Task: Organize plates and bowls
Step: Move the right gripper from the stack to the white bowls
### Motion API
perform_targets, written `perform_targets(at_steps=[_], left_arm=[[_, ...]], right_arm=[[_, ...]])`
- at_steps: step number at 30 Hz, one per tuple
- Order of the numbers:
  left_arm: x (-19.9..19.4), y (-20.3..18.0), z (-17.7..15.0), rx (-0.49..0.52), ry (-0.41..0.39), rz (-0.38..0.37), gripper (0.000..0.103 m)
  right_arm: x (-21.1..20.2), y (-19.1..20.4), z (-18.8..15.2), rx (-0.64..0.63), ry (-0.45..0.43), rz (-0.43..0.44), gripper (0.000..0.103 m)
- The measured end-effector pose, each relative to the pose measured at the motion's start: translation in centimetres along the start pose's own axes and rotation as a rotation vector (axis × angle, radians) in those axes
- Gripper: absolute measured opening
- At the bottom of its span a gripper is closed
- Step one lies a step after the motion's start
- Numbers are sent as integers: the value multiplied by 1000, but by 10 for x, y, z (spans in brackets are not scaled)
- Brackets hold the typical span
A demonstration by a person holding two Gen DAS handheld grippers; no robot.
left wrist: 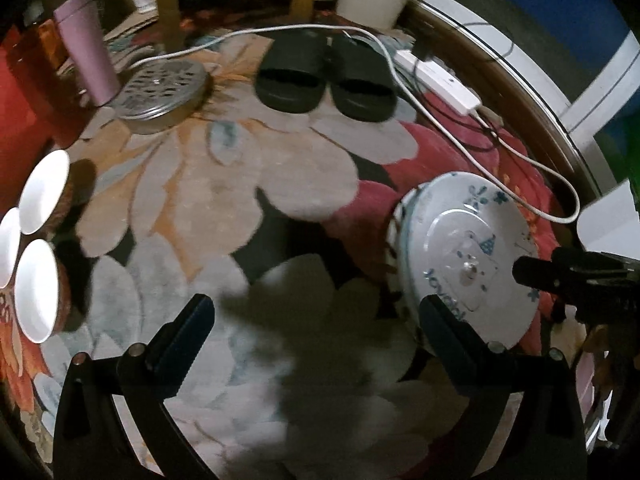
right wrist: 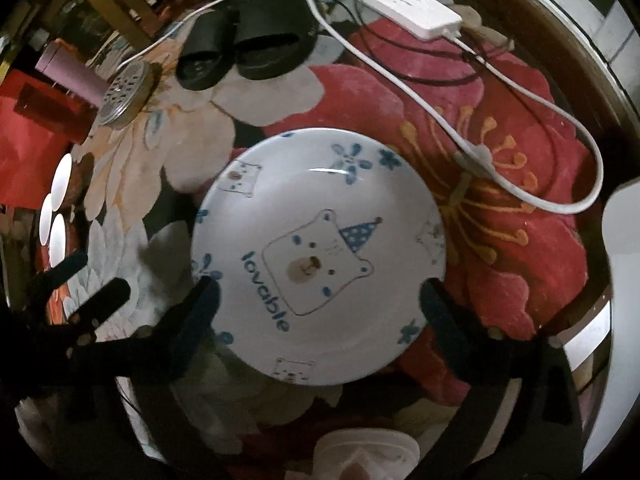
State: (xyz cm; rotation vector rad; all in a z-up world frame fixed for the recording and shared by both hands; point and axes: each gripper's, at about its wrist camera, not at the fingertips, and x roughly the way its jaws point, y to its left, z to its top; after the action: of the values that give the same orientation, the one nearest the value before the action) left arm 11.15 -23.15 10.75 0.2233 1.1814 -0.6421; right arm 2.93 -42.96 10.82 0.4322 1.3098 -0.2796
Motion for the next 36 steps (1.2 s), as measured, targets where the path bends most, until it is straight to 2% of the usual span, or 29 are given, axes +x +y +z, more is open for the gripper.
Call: perform_targets(at_steps=[14,24,36], left_arm=[[-14,62,-17,-104,0,48,102],[-31,118,-35,-193,-12,108,102],[-45,167,-56,-263,-13,173,102]], right_arm=[[7,49,-3,-82,17,31,103],[15,93,-7,-170,38,64,103],[28,147,-15,-275,76,89,103]])
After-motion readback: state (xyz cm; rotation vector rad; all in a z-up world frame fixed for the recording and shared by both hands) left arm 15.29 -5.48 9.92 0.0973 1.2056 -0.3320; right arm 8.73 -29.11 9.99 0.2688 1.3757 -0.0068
